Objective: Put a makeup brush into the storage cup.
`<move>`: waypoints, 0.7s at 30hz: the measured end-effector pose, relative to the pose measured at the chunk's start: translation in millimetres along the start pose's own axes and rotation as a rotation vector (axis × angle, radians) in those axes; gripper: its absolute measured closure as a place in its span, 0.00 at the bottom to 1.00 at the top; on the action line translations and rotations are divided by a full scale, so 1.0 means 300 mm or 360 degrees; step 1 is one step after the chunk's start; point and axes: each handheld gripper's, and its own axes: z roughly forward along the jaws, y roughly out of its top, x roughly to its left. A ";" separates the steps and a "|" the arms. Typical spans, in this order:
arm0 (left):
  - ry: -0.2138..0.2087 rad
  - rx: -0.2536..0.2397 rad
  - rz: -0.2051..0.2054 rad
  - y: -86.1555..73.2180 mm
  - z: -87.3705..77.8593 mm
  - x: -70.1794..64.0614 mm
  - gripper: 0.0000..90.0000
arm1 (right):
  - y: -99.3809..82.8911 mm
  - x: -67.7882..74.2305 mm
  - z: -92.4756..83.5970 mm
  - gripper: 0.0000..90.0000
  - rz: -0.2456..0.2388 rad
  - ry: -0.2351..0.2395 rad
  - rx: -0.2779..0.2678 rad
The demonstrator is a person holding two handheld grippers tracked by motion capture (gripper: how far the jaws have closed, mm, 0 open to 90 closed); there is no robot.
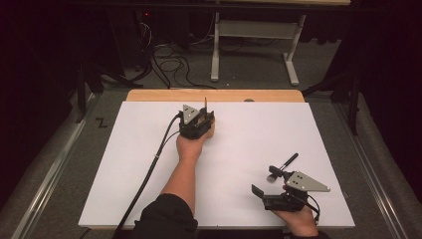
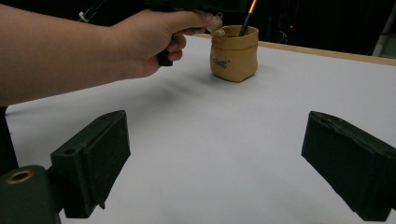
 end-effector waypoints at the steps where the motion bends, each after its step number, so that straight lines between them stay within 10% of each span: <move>1: -0.0001 -0.0001 -0.0006 0.004 -0.004 -0.001 0.63 | 0.000 0.001 0.000 0.09 0.0002 0.0001 0.0003; 21: 0.0020 0.0145 0.0050 0.048 -0.051 -0.034 0.19 | 0.003 0.001 -0.001 0.08 -0.0022 0.0002 0.0007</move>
